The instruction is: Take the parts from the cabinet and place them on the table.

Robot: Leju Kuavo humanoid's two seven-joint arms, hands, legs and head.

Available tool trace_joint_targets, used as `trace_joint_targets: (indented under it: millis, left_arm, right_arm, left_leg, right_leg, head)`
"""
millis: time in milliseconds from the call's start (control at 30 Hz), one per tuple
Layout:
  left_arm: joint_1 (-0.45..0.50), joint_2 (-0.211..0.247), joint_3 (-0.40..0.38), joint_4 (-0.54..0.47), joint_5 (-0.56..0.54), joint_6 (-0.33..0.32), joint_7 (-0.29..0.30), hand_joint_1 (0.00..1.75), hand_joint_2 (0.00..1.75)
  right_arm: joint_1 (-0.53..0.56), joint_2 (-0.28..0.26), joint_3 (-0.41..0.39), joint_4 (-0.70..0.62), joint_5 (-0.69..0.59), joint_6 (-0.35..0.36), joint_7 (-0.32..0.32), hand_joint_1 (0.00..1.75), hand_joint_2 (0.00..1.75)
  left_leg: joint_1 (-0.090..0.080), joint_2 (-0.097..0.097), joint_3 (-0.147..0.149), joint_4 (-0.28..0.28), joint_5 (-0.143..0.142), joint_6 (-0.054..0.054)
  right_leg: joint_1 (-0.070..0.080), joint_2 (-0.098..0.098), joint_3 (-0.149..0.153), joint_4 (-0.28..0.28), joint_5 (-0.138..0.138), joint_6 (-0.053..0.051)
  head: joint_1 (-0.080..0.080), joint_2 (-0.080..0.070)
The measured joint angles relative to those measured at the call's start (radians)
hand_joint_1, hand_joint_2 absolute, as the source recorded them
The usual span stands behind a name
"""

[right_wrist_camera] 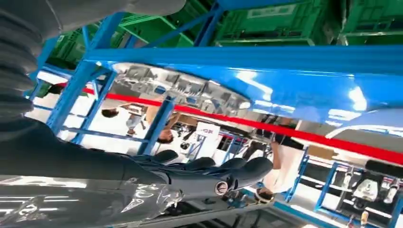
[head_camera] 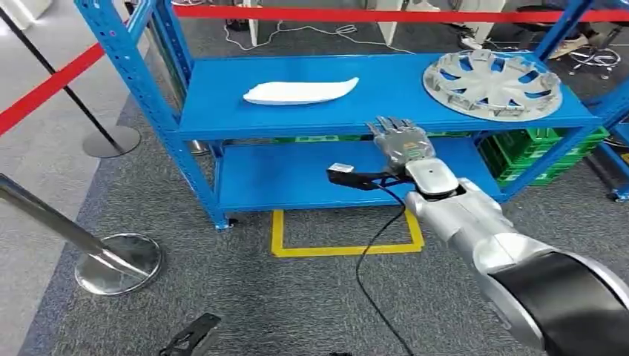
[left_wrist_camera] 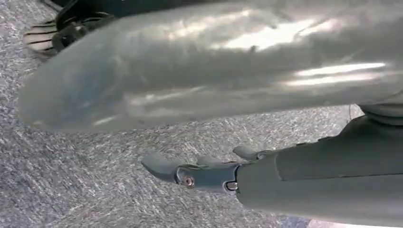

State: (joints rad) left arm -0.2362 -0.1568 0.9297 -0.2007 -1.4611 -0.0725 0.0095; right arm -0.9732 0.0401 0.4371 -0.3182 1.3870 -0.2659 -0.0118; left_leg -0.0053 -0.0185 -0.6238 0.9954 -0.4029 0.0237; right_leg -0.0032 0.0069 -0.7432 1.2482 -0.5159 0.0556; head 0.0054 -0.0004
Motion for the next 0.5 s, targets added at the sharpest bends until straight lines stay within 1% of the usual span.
trace_joint_targets:
  millis: [33,67,100,133,167,200,233,267,300,333,400,433,467,500]
  left_arm:
    - [0.0,0.0,0.0,0.0,0.0,0.0,0.0,0.0,0.0]
    - [0.0,-0.001,0.0,0.0,0.0,0.0,0.0,0.0,0.0]
    - [-0.001,-0.002,0.0,0.0,0.0,0.0,0.0,0.0,0.0]
    - [-0.003,-0.002,0.0,0.0,0.0,-0.001,0.0,0.0,0.0]
    - [-0.004,-0.002,0.0,0.0,0.0,0.0,0.0,0.0,0.0]
    - [-0.005,-0.001,0.0,0.0,-0.001,-0.001,0.0,0.0,0.0]
    - [-0.005,-0.001,0.0,0.0,-0.001,-0.001,0.0,0.0,0.0]
    - [-0.005,0.0,0.0,0.0,-0.001,-0.001,0.0,0.0,0.0]
    - [-0.005,-0.001,0.0,0.0,-0.001,0.0,0.0,0.0,0.0]
    - [-0.006,0.0,0.0,0.0,-0.001,0.0,0.0,0.0,0.0]
    - [-0.004,0.0,0.0,0.0,-0.001,0.0,0.0,0.0,0.0]
    - [-0.002,0.0,0.0,0.0,-0.001,0.0,0.0,0.0,0.0]
    - [-0.001,0.0,0.0,0.0,-0.001,0.0,0.0,0.0,0.0]
    - [0.0,0.001,0.0,0.0,-0.001,0.001,0.0,0.0,0.0]
  right_arm:
    - [-0.001,0.0,0.0,0.0,0.0,0.0,0.0,0.0,1.75]
    - [-0.004,0.0,0.0,0.0,-0.001,0.0,0.001,0.0,1.75]
    - [-0.006,0.0,0.0,0.0,-0.001,0.0,0.001,0.0,1.75]
    - [-0.009,0.0,0.0,0.0,-0.001,0.001,0.001,0.0,1.75]
    - [-0.009,0.002,0.0,-0.001,0.0,0.0,0.0,0.0,1.75]
    - [-0.009,0.002,0.0,-0.001,0.0,0.0,0.001,0.0,1.75]
    - [-0.01,0.002,0.0,-0.001,0.0,0.0,0.001,0.0,1.75]
    - [-0.011,0.002,0.0,-0.001,0.0,-0.001,0.001,0.0,1.75]
    - [-0.014,0.002,0.0,-0.001,-0.001,-0.002,0.003,0.0,1.75]
    - [-0.016,0.002,0.0,-0.001,-0.001,-0.002,0.003,0.0,1.75]
    - [-0.011,0.003,0.0,-0.001,0.0,-0.001,0.001,0.0,1.75]
    - [-0.006,0.003,0.0,-0.001,0.0,-0.001,0.001,0.0,1.75]
    - [-0.002,0.003,0.0,-0.001,0.0,-0.001,0.001,0.0,1.75]
    - [0.0,0.003,0.0,-0.001,0.0,-0.001,0.001,0.0,1.75]
  left_leg:
    - [-0.003,-0.001,0.015,0.0,-0.009,0.0]
    - [-0.005,-0.001,0.029,-0.001,-0.02,-0.001]
    - [-0.008,-0.001,0.036,0.0,-0.027,-0.005]
    - [-0.009,0.0,0.035,-0.001,-0.031,-0.009]
    - [-0.007,0.001,0.033,-0.004,-0.034,-0.013]
    - [-0.007,0.001,0.039,0.004,-0.033,-0.018]
    - [-0.008,0.0,0.047,-0.003,-0.037,-0.023]
    - [-0.008,0.001,0.043,0.007,-0.046,-0.029]
    - [-0.008,0.004,0.026,0.041,-0.051,-0.036]
    - [-0.004,0.005,-0.012,0.108,-0.071,-0.043]
    - [0.003,0.005,-0.109,0.253,-0.122,-0.053]
    - [0.005,0.005,-0.145,0.292,-0.128,-0.057]
    - [0.008,0.005,-0.157,0.284,-0.107,-0.059]
    - [0.009,0.006,-0.147,0.239,-0.063,-0.059]
  right_leg:
    - [0.005,0.0,0.025,-0.081,0.062,-0.01]
    - [0.012,0.0,0.053,-0.174,0.136,-0.023]
    - [0.021,0.0,0.061,-0.224,0.17,-0.032]
    - [0.02,-0.001,0.073,-0.247,0.132,-0.032]
    - [0.022,0.001,0.082,-0.243,0.15,-0.035]
    - [0.023,0.001,0.084,-0.248,0.144,-0.039]
    - [0.02,0.001,0.093,-0.249,0.143,-0.044]
    - [0.013,0.001,0.107,-0.254,0.142,-0.046]
    - [0.011,0.001,0.114,-0.255,0.138,-0.053]
    - [0.011,0.002,0.119,-0.255,0.132,-0.056]
    - [0.011,0.002,0.13,-0.255,0.119,-0.058]
    - [0.011,0.002,0.138,-0.255,0.112,-0.056]
    - [0.01,0.003,0.146,-0.254,0.104,-0.054]
    - [0.009,0.003,0.156,-0.254,0.095,-0.05]
  head:
    - [0.0,0.0]
    - [0.002,0.0]
    - [0.0,0.0]
    - [0.003,0.0]
    - [0.003,0.0]
    - [0.005,0.0]
    - [0.002,0.0]
    - [0.005,0.0]
    - [0.001,0.0]
    - [0.0,0.0]
    - [0.0,0.0]
    - [-0.002,0.0]
    - [0.0,0.0]
    - [-0.001,0.0]
